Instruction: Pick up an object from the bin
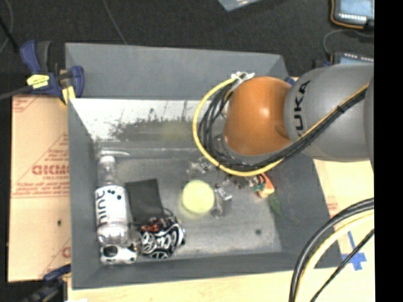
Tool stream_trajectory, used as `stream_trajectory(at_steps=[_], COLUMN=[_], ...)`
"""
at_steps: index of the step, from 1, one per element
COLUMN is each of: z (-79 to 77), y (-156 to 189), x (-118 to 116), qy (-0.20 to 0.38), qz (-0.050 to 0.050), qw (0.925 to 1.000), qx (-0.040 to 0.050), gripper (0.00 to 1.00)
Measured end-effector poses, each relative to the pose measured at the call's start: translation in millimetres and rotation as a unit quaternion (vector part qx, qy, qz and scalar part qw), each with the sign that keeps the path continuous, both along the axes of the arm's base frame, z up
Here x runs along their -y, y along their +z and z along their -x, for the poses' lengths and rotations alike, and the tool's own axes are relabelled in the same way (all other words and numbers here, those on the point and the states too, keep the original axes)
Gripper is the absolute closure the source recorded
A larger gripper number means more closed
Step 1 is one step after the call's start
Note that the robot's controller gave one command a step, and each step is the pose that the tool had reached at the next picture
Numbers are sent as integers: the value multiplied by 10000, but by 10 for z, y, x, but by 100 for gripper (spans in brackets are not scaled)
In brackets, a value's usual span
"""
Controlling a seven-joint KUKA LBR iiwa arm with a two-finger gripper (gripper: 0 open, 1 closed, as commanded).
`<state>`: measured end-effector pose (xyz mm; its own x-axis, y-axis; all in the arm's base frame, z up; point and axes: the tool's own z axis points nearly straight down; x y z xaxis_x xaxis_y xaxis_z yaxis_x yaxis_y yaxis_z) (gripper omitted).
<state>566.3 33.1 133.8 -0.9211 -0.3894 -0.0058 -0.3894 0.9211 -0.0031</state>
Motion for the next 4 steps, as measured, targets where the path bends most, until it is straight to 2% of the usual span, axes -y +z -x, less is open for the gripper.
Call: stream_trajectory(at_steps=[1, 2, 4], z=[-17, -68, -60], y=[-471, -631, -597], x=[41, 18, 18], qy=[1210, 1403, 1398], qz=[5, 4, 2], qw=[9926, 9901, 9902], qx=[21, 24, 17], gripper=[0, 100, 100])
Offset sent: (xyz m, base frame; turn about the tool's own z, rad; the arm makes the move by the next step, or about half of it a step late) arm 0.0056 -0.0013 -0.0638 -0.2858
